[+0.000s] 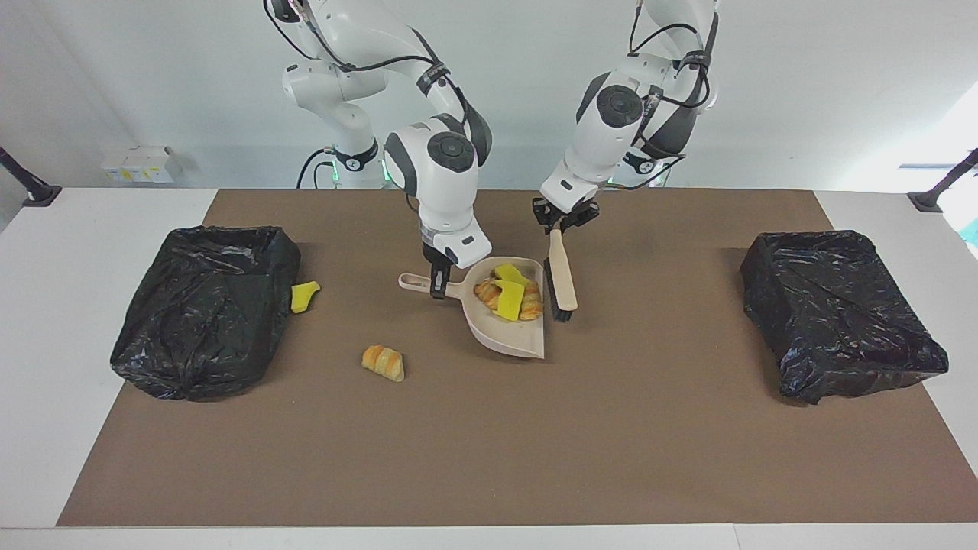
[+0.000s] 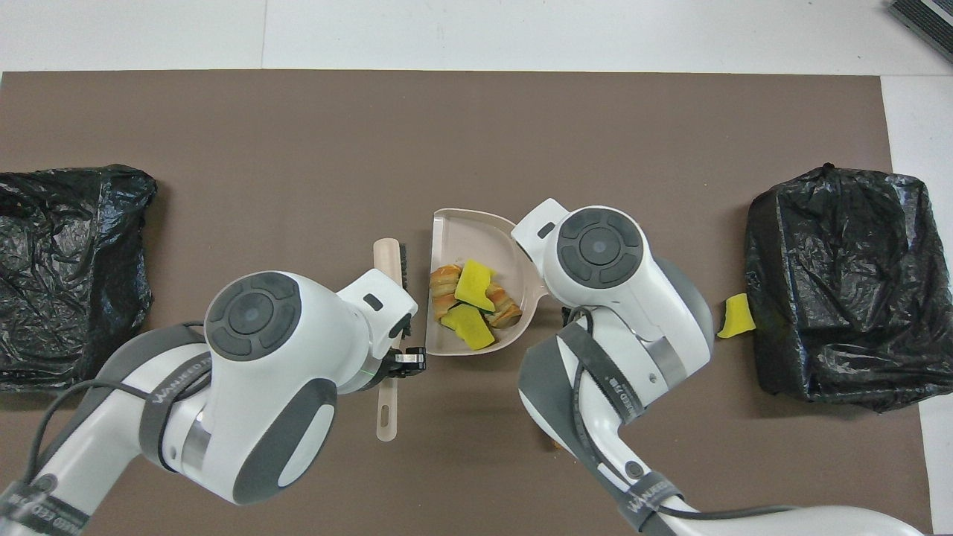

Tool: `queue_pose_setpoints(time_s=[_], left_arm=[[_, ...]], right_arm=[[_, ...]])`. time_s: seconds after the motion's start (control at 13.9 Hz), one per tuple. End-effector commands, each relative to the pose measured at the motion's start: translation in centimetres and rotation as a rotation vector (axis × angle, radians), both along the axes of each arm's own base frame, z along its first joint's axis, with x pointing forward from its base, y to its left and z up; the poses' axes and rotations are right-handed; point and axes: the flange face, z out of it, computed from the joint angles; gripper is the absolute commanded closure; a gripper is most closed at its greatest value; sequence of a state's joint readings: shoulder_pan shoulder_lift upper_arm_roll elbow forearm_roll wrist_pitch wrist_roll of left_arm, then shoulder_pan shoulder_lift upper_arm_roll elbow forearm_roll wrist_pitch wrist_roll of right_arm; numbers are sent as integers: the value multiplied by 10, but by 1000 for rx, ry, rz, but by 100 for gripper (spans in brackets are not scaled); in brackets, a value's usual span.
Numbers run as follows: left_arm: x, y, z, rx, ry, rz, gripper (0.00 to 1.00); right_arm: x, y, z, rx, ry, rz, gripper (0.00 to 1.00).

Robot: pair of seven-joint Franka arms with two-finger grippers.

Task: Sweep and dump trash in bin
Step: 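Carry the dustpan to the black bin with the right gripper and tip it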

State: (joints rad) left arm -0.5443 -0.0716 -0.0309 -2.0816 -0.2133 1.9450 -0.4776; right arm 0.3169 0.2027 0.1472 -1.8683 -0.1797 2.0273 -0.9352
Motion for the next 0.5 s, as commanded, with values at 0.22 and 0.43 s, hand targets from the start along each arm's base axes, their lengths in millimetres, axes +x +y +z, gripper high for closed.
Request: queue_pose_setpoints(time_s=[0.22,0.43], left_arm=[[24,42,77,108,2,26,100],[27,49,89,168,-29,13,100]], right_arm=[[17,-72,68,-17,20,28,100],[28,-139,89,-21,36,92,100]])
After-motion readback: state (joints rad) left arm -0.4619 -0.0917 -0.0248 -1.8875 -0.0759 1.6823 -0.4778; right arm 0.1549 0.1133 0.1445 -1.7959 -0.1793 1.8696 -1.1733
